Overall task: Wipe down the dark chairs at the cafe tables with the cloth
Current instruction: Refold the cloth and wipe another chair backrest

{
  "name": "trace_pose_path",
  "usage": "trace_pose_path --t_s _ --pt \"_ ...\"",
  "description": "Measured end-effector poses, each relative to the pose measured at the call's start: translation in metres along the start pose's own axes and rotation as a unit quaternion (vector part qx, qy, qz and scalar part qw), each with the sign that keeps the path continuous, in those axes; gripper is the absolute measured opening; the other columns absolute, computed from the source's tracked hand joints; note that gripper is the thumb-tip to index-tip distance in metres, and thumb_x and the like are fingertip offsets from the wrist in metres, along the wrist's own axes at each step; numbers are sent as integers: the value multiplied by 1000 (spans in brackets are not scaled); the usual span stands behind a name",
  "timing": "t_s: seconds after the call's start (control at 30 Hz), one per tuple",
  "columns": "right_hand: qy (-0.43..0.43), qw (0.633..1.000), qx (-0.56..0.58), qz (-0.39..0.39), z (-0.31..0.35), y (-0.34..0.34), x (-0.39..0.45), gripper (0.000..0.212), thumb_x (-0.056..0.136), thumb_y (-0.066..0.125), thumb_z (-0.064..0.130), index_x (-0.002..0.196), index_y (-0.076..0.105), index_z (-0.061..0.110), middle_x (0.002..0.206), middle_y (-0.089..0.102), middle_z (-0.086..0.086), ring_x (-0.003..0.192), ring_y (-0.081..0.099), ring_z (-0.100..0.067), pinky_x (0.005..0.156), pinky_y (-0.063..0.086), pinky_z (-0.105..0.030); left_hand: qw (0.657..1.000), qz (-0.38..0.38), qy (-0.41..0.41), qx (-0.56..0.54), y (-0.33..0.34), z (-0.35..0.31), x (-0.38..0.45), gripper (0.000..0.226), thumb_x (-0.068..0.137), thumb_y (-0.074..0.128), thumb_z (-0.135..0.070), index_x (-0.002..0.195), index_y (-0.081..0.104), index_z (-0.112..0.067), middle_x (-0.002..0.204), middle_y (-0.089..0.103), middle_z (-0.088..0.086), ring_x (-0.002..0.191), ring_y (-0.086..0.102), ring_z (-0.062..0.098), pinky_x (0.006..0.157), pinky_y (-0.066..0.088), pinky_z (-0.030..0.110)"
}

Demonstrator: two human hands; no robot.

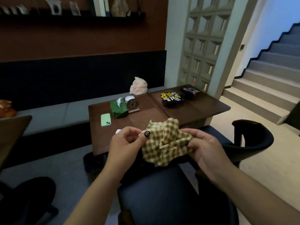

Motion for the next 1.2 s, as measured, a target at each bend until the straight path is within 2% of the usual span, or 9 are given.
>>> trace_pose_path --t_s 0.27,0.37,0.47,0.53,0.6,0.8,1.0,1.13,1.2 --pt "-49 988 -143 43 23 11 -11 11 85 65 18 91 70 11 94 72 -9 88 66 -20 83 50 -34 985 11 147 91 4 -42 -3 10 90 66 -15 88 57 -20 81 70 -6 75 67 12 63 53 25" --pt "-127 966 -205 94 49 23 -16 25 78 72 29 100 68 21 91 73 3 85 68 -6 67 51 -14 968 5 218 126 6 -65 -8 15 92 63 -15 89 54 -26 84 67 -9 72 65 17 59 54 29" --pt "-170 946 -245 131 77 17 -7 42 63 72 49 96 71 23 92 73 3 86 67 -8 72 52 -17 952 -4 268 150 18 -85 -4 20 94 59 -12 92 51 -31 88 69 -10 66 67 13 53 51 23" --pt "-165 946 -240 143 91 6 4 22 73 74 37 87 73 20 89 74 -2 83 68 -12 73 53 -21 945 -18 286 158 32 -93 1 20 95 57 -13 95 49 -32 90 70 -13 65 68 12 52 53 23" --pt "-164 950 -226 143 101 -12 15 7 83 69 13 82 73 19 85 74 -7 79 67 -13 70 54 -22 941 -31 292 166 52 -97 5 18 96 56 -15 96 48 -31 89 70 -14 63 68 11 50 53 25" --pt "-167 937 -222 213 130 -73 36 27 83 63 -2 79 71 24 77 69 3 74 64 -8 64 50 -18 949 -47 282 132 115 -93 14 21 92 61 -7 90 54 -26 83 67 -10 70 64 9 59 50 20" --pt "-158 896 -296 291 147 -78 45 15 76 75 28 86 77 18 96 72 2 93 68 -13 81 53 -23 957 -29 265 118 142 -94 12 20 92 59 -1 91 60 -20 86 67 -9 73 65 16 63 56 29" --pt "-252 882 -323 234 150 -64 42 49 73 58 55 71 76 9 74 71 -6 68 65 -13 64 49 -22 957 -11 261 128 135 -103 13 28 92 58 -1 90 65 -28 90 70 -12 80 68 11 67 56 24" --pt "-272 890 -315 184 153 -61 44 47 73 59 55 67 75 11 64 69 -5 60 62 -10 58 45 -19 957 -12 264 123 125 -106 13 35 92 58 -2 88 68 -35 90 71 -10 81 68 10 68 55 23"
Point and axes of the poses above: each hand's wrist, its own x-axis towards the middle knuckle, its own y-axis out of the palm, z = x × y, the point moved 3 cm from there along x, towards the middle knuckle
